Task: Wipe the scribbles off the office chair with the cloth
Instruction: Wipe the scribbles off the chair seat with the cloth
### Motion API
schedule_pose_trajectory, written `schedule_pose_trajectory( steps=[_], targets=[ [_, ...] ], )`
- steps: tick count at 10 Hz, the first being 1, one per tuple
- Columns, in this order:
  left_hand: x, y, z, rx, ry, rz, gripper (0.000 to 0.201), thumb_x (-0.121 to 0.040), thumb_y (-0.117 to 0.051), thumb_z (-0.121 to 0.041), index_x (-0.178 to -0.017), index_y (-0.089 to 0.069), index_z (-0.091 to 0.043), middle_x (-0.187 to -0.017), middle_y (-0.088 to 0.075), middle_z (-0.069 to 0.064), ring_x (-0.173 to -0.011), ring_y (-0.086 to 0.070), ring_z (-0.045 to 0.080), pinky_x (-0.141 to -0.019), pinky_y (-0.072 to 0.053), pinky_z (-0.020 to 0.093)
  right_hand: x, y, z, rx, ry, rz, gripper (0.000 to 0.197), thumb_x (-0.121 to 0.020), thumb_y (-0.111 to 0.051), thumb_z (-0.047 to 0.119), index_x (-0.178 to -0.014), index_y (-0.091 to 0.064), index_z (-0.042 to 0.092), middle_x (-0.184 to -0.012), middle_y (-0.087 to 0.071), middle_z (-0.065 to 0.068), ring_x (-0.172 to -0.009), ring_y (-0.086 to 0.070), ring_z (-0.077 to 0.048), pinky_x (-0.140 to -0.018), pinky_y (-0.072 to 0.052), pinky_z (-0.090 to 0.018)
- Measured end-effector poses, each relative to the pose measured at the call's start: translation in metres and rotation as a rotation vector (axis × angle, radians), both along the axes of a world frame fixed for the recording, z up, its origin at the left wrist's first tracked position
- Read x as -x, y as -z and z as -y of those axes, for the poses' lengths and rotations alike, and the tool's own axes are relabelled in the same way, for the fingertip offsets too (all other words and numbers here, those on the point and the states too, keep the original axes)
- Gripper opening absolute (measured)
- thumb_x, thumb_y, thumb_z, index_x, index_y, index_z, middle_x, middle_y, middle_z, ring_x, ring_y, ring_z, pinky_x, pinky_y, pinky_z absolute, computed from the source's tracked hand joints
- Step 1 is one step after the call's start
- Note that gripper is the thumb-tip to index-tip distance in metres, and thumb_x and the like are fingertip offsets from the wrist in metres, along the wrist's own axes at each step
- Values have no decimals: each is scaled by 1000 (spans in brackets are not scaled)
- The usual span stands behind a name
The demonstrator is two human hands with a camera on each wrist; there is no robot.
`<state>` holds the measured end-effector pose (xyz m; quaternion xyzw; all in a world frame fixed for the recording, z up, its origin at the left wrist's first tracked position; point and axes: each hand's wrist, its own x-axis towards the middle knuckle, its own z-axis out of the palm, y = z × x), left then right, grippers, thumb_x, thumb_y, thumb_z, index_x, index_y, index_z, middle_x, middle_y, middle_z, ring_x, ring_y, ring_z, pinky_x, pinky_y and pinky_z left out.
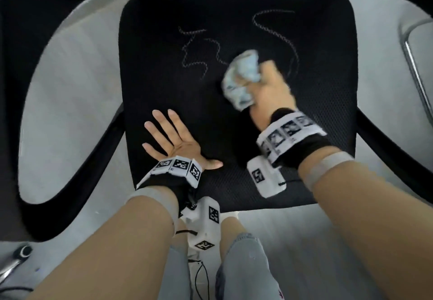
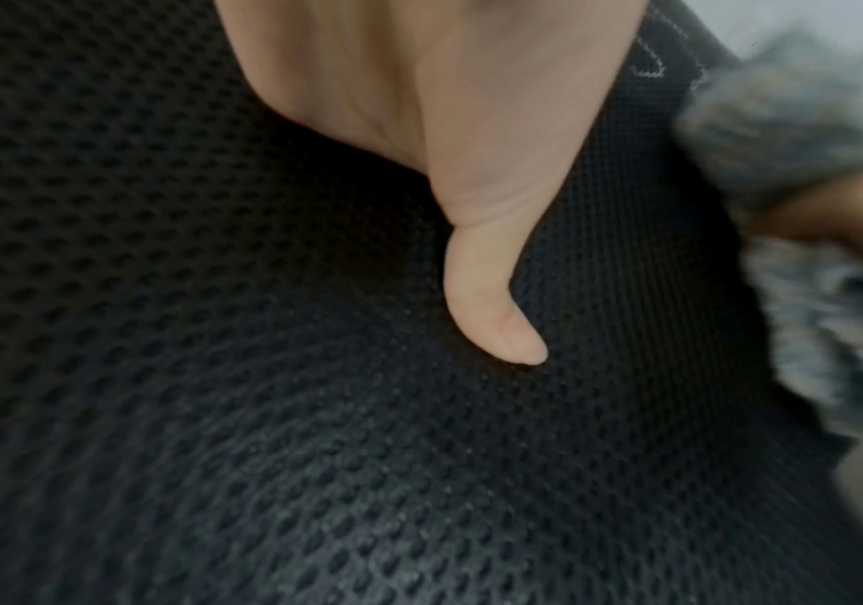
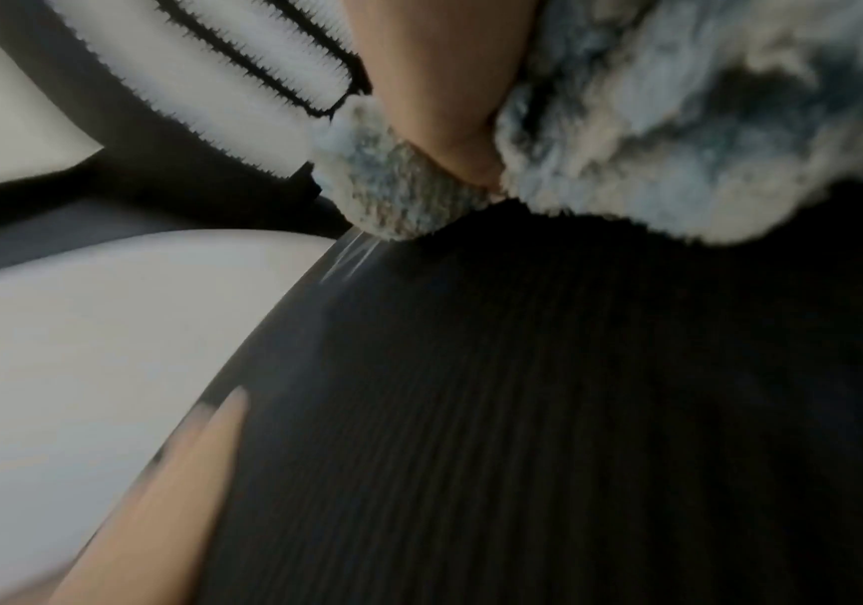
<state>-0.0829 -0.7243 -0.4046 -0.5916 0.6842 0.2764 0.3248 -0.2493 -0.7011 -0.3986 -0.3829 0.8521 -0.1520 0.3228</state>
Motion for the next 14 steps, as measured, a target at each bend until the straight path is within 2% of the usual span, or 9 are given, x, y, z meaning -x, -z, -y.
schedule_pose_trajectory(
  steps=[1,2,4,6,8,9,11,13,14],
  targets=[
    [2,3,3,-20,-9,17,158,-42,-78,-66,-134,38,-9,-147,37,17,-137,31,36,-106,16,57,42,-7,4,26,419,-130,10,-86,-44,15,-89,-48,24,-114,-49,-9,-100,-53,-31,-79,-45,-39],
    [3,4,3,-29,-36,34,157,-40,-77,-64,-124,44,-12,-147,38,15,-137,32,35,-108,15,58,27,-10,21,-119,262,-210,30,-86,-44,9,-116,-50,9,-126,-44,-13,-109,-50,-32,-90,-44,-38],
    [6,1,-3,1,-78,22,151,-41,-71,-72,-122,42,-12,-149,33,17,-138,28,37,-109,13,58,-44,-14,36,-122,-689,-9,42,-91,-49,23,-130,-42,35,-138,-29,-5,-127,-31,-27,-102,-40,-42],
    [7,2,2,-99,-105,35,152,-48,-76,-62,-119,48,-10,-143,43,16,-134,35,37,-106,16,59,28,-12,50,62,431,11,9,-86,-44,16,-86,-42,25,-112,-53,-9,-99,-55,-30,-77,-44,-38],
    [-3,13,2,220,-101,-57,125,-74,-65,-39,-127,47,-21,-131,59,3,-120,55,22,-106,7,66,-41,-6,64,-168,-421,-131,44,-87,-43,11,-130,-43,17,-140,-26,-11,-128,-28,-28,-106,-34,-41],
    [5,-4,8,-107,-162,3,142,-61,-72,-57,-129,43,-9,-142,45,14,-129,44,31,-104,17,60,-47,-17,58,-84,-652,-38,46,-90,-48,19,-133,-38,32,-141,-27,-7,-131,-28,-27,-104,-37,-38],
    [4,-1,10,-153,-118,1,153,-49,-77,-61,-117,51,-11,-141,45,16,-132,38,38,-101,20,58,16,-7,82,-93,109,-205,38,-84,-46,7,-121,-47,10,-132,-36,-12,-112,-47,-32,-92,-46,-45],
    [-3,8,10,-79,-169,-106,113,-90,-44,-40,-79,69,-34,-91,75,-11,-85,70,11,-89,34,52,-53,-8,92,-99,-540,-88,47,-87,-45,10,-133,-38,21,-142,-24,-9,-130,-29,-29,-100,-40,-41],
    [3,5,6,-74,-166,-40,147,-53,-66,-68,-96,67,-21,-127,57,9,-120,52,29,-96,28,55,-32,-13,96,-58,-414,-45,39,-90,-47,21,-128,-38,17,-133,-39,-9,-120,-42,-28,-97,-42,-42]
  ],
)
